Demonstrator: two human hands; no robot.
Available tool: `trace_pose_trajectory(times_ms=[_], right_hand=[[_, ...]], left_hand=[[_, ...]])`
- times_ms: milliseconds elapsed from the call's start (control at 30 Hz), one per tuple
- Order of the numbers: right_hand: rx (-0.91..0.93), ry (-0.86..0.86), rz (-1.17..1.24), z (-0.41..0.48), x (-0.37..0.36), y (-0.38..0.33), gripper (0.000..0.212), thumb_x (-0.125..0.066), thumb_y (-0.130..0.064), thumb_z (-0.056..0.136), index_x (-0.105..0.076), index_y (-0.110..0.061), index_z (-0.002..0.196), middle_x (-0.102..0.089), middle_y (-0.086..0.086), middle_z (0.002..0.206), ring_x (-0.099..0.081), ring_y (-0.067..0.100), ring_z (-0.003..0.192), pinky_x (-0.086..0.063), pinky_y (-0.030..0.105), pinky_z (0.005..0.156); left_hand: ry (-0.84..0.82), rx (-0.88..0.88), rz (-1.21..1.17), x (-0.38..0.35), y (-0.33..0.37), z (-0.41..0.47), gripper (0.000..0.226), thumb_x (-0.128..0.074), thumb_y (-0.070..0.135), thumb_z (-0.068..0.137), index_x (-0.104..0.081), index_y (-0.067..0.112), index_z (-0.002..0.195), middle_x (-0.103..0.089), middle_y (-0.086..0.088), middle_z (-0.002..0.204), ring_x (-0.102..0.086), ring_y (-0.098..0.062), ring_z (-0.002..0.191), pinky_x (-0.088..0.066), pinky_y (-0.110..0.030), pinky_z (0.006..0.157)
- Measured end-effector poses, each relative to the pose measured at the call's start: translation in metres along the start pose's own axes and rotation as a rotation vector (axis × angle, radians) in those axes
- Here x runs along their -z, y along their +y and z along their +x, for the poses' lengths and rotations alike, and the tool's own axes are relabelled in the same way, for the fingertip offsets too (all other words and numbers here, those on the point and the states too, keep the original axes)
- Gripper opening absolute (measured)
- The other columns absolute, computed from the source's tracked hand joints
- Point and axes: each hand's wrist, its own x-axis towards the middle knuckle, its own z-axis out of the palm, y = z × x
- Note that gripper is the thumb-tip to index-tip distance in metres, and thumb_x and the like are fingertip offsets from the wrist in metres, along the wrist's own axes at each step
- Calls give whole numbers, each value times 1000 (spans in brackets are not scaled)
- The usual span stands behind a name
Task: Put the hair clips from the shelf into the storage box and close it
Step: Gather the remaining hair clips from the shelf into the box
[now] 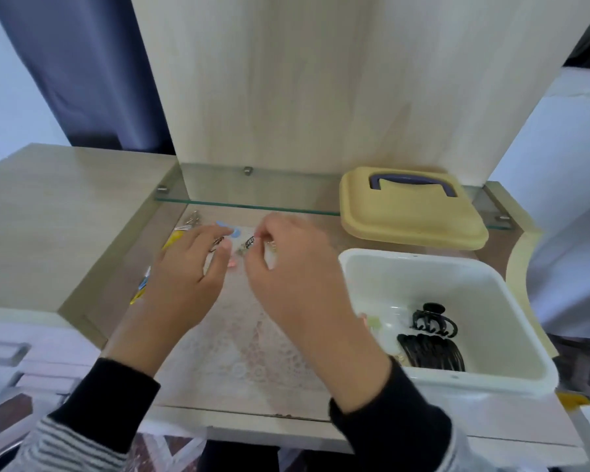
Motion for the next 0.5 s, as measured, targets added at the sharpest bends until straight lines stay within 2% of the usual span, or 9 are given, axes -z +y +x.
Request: trace_pose_trajectory(times_ms=[67, 133, 200, 267, 333, 400, 500], right_hand=[[4, 1, 37, -6, -25, -9, 22, -48, -23, 88, -61, -11, 101, -60, 5, 93, -53, 23, 87, -45, 35, 73], [-10, 6, 45, -8, -54, -8, 30, -45, -21, 86, -61, -7, 106, -60, 9, 97, -53, 26, 90, -45, 36, 75], [-41, -33, 1, -9, -83, 0, 32, -44, -20, 83, -61, -6, 106, -60, 10, 99, -53, 28, 92, -47, 38, 77], [-61, -58, -50, -10, -107, 9, 32, -47, -16, 80, -62, -6, 106, -60, 10, 100, -53, 29, 93, -49, 42, 78], [-63, -35, -107, -8, -124, 20, 33, -53, -13, 77, -62, -8, 108, -61, 10, 103, -54, 30, 95, -50, 42, 79], [-54, -16, -173, -6, -135, 28, 39, -58, -14, 75, -62, -10, 113, -61, 11, 108, -53, 31, 102, -49, 42, 83], [-58, -49, -254, -7, -148, 38, 52, -55, -14, 74, -53, -12, 125, -55, 13, 123, -46, 33, 119, -42, 43, 97]], left_hand=[[-10, 93, 36, -2, -21, -8, 36, -37, 42, 93, -57, 30, 120, -53, 10, 130, -51, -16, 120, -40, -51, 100], [-41, 154, 89, -4, -40, -16, 46, -36, 46, 90, -53, 25, 126, -47, 1, 138, -48, -25, 124, -41, -51, 101], [-71, 204, 146, -5, -54, -23, 50, -35, 47, 91, -48, 21, 132, -39, -5, 144, -42, -26, 129, -40, -47, 104], [-75, 244, 178, -4, -67, -29, 44, -41, 36, 95, -44, 18, 136, -34, -6, 148, -37, -25, 133, -37, -43, 106], [-62, 242, 204, -6, -74, -34, 44, -45, 26, 94, -44, 12, 136, -35, -8, 149, -38, -27, 133, -36, -39, 106], [-67, 235, 224, -6, -81, -39, 50, -46, 25, 90, -44, 9, 137, -42, -10, 145, -43, -28, 128, -38, -39, 103], [-27, 292, 125, -7, -84, -43, 54, -56, 14, 86, -41, 8, 137, -47, -12, 137, -48, -30, 120, -42, -38, 98]])
